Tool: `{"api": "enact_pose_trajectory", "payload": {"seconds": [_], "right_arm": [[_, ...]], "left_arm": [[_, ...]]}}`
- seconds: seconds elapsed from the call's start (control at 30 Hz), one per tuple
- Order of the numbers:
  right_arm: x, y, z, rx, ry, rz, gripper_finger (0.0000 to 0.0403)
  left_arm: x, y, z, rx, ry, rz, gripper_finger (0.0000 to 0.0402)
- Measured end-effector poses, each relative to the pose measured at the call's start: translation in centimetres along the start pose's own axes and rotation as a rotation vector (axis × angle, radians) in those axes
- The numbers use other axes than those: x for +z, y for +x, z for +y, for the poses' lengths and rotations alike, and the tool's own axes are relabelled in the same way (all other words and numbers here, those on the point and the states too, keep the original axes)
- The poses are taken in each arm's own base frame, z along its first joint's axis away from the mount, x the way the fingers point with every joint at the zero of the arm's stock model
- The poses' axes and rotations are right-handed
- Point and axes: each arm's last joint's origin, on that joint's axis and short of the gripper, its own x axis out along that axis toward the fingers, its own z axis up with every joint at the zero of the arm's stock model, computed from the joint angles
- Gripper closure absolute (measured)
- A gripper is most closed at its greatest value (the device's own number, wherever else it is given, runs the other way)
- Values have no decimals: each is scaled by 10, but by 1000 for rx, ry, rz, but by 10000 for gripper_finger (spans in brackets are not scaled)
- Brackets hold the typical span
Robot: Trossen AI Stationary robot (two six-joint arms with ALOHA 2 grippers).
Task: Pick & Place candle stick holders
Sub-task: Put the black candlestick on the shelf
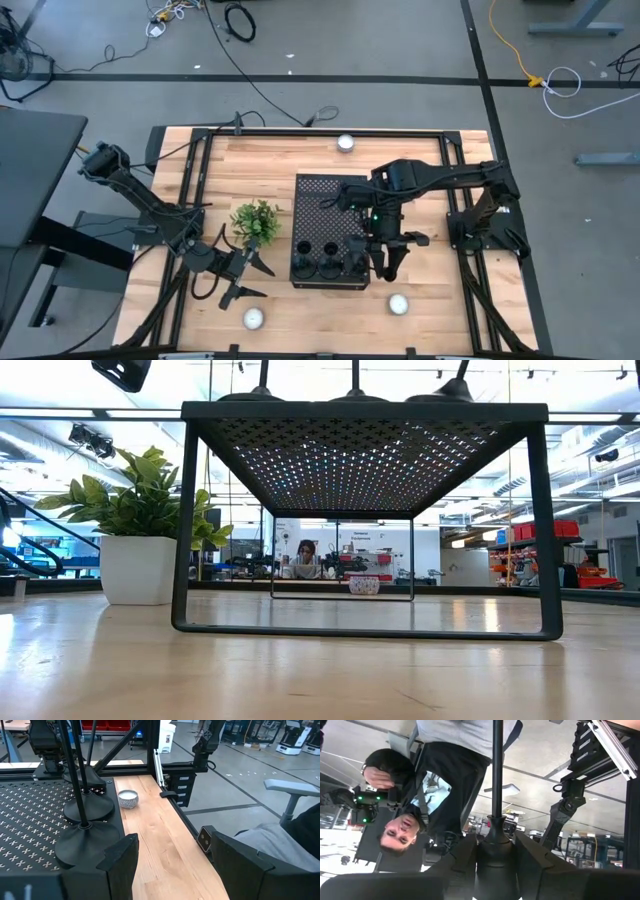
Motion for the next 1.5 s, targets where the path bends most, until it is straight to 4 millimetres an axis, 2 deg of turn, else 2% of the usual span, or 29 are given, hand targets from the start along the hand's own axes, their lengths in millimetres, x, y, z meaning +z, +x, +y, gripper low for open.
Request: {"api": "enact_pose_trajectory", "payload": {"seconds": [0.17, 0.43, 0.7, 1.5], "right_arm": [[1, -1, -1, -1, 7, -5, 284], [4, -7, 0, 15, 16, -8, 295], [7, -14, 0, 36, 8, -26, 282], [18, -27, 0, 72, 17, -99, 280]], "left_arm": [[0, 0, 0, 0, 0, 0, 154], [0, 0, 0, 0, 0, 1, 154], [-1, 0, 0, 2, 4, 11, 154], [-3, 0, 1, 7, 13, 35, 154]]}}
